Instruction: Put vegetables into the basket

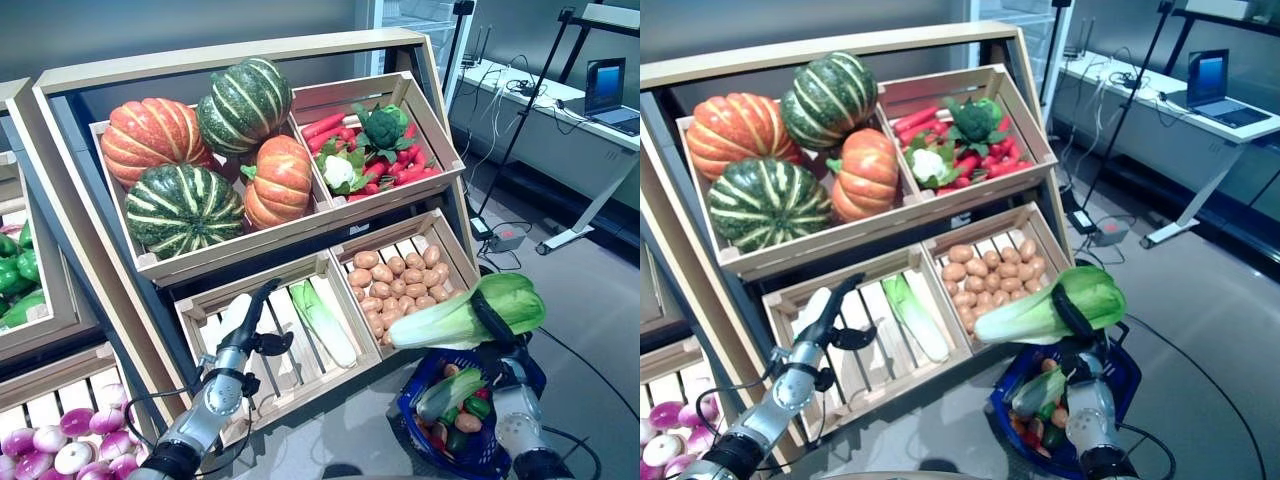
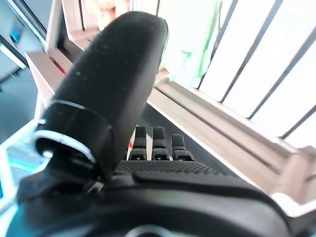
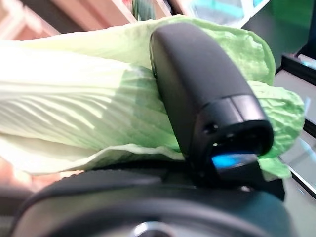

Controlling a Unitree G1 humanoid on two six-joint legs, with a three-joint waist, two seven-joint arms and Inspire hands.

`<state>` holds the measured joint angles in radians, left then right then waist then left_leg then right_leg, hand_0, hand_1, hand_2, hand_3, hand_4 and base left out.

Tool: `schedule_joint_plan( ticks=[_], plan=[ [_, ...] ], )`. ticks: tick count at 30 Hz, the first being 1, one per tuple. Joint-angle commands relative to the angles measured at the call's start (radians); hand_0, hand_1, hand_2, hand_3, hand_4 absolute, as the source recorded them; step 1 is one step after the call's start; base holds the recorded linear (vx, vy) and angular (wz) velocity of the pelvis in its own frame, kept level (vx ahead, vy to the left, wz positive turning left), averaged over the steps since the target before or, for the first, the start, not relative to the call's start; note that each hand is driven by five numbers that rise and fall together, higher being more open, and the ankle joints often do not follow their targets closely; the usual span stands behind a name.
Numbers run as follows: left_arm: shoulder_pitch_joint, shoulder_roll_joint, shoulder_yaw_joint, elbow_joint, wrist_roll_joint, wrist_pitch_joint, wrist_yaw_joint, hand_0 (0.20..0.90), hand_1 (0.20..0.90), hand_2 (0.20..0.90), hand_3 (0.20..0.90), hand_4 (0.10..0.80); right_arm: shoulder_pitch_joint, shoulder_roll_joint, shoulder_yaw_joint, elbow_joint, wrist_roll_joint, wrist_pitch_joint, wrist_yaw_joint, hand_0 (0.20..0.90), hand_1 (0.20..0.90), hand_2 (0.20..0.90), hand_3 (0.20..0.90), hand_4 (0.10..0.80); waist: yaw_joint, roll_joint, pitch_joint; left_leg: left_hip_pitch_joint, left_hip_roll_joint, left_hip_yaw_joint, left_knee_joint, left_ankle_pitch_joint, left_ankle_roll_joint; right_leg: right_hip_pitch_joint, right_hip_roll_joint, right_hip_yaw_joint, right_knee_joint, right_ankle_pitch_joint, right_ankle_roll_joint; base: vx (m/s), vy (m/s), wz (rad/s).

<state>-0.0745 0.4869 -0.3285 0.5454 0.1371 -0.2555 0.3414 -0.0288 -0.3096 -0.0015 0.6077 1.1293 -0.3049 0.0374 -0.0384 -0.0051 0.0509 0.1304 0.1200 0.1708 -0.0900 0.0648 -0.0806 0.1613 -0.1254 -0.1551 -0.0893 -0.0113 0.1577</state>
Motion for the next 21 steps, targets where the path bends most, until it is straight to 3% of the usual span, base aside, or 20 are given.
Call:
schedule_joint_plan(
  ticks=[1, 2, 4, 5, 10, 13, 17, 21],
  plan=[
    [-0.095, 0.012, 0.092, 0.027, -0.101, -0.062, 0.021, 0.9, 0.9, 0.9, 0.9, 0.8, -0.118, -0.095, -0.091, -0.044, -0.153, -0.133, -0.063, 0.3, 0.3, 0.3, 0.3, 0.4, -0.014, -0.016, 0.022, 0.045, -0.01, 0.037, 0.075, -0.112, 0.013, -0.028, 0.035, 0.041, 0.002, 0.041, -0.071, -0.007, -0.12, -0.16],
    [-0.084, -0.003, 0.104, 0.03, -0.133, -0.067, 0.013, 0.9, 0.9, 0.9, 0.9, 0.8, -0.12, -0.113, -0.102, -0.037, -0.19, -0.126, -0.092, 0.3, 0.3, 0.3, 0.3, 0.4, -0.017, -0.029, 0.034, 0.018, -0.006, 0.053, 0.165, -0.132, 0.007, -0.031, 0.031, 0.05, 0.007, 0.046, -0.082, -0.03, -0.145, -0.23],
    [-0.075, -0.017, 0.118, 0.024, -0.179, -0.079, -0.002, 0.9, 0.9, 0.9, 0.9, 0.8, -0.116, -0.152, -0.114, -0.025, -0.231, -0.135, -0.123, 0.3, 0.3, 0.3, 0.3, 0.4, -0.005, -0.044, 0.073, -0.1, 0.012, 0.013, 0.382, -0.086, -0.019, -0.032, 0.033, 0.064, 0.014, 0.062, -0.105, -0.052, -0.093, -0.24],
    [-0.075, -0.026, 0.123, 0.026, -0.195, -0.085, -0.01, 0.9, 0.9, 0.9, 0.9, 0.8, -0.118, -0.169, -0.112, -0.015, -0.248, -0.142, -0.15, 0.3, 0.3, 0.3, 0.3, 0.4, 0.003, -0.047, 0.092, -0.142, 0.013, -0.014, 0.412, -0.071, -0.026, -0.03, 0.032, 0.068, 0.016, 0.067, -0.107, -0.028, 0.011, -0.22],
    [-0.099, -0.048, 0.112, 0.024, -0.233, -0.097, -0.005, 0.9, 0.9, 0.9, 0.9, 0.8, -0.182, -0.247, -0.115, 0.035, -0.347, -0.12, -0.241, 0.3, 0.3, 0.3, 0.3, 0.4, 0.031, -0.035, 0.131, -0.142, 0.002, -0.078, 0.196, -0.058, -0.022, -0.008, 0.011, 0.081, 0.018, 0.048, -0.075, 0.046, 0.136, -0.28],
    [-0.112, -0.037, 0.105, 0.031, -0.25, -0.09, -0.024, 0.9, 0.9, 0.9, 0.9, 0.8, -0.179, -0.263, -0.122, 0.06, -0.387, -0.096, -0.276, 0.3, 0.3, 0.3, 0.3, 0.4, 0.041, -0.027, 0.125, -0.1, -0.015, -0.068, 0.166, -0.08, -0.004, -0.029, -0.039, 0.018, 0.098, 0.026, -0.047, 0.072, 0.092, -0.23],
    [-0.136, 0.021, 0.096, 0.014, -0.261, -0.096, -0.01, 0.9, 0.9, 0.9, 0.9, 0.8, -0.28, -0.275, -0.085, 0.193, -0.457, -0.088, -0.324, 0.3, 0.3, 0.3, 0.3, 0.4, 0.092, -0.014, 0.156, -0.101, 0.005, -0.014, 0.229, -0.105, -0.004, -0.089, -0.123, -0.13, 0.23, 0.014, -0.017, -0.045, -0.046, -0.48],
    [-0.204, 0.052, 0.07, 0.028, -0.339, -0.086, -0.015, 0.9, 0.9, 0.9, 0.9, 0.8, -0.413, -0.283, -0.025, 0.296, -0.498, -0.052, -0.4, 0.3, 0.3, 0.3, 0.3, 0.4, 0.109, -0.013, 0.192, -0.157, 0.026, -0.033, 0.32, -0.138, -0.011, -0.127, -0.119, -0.102, 0.272, -0.02, -0.031, -0.078, -0.102, -0.46]
  ],
)
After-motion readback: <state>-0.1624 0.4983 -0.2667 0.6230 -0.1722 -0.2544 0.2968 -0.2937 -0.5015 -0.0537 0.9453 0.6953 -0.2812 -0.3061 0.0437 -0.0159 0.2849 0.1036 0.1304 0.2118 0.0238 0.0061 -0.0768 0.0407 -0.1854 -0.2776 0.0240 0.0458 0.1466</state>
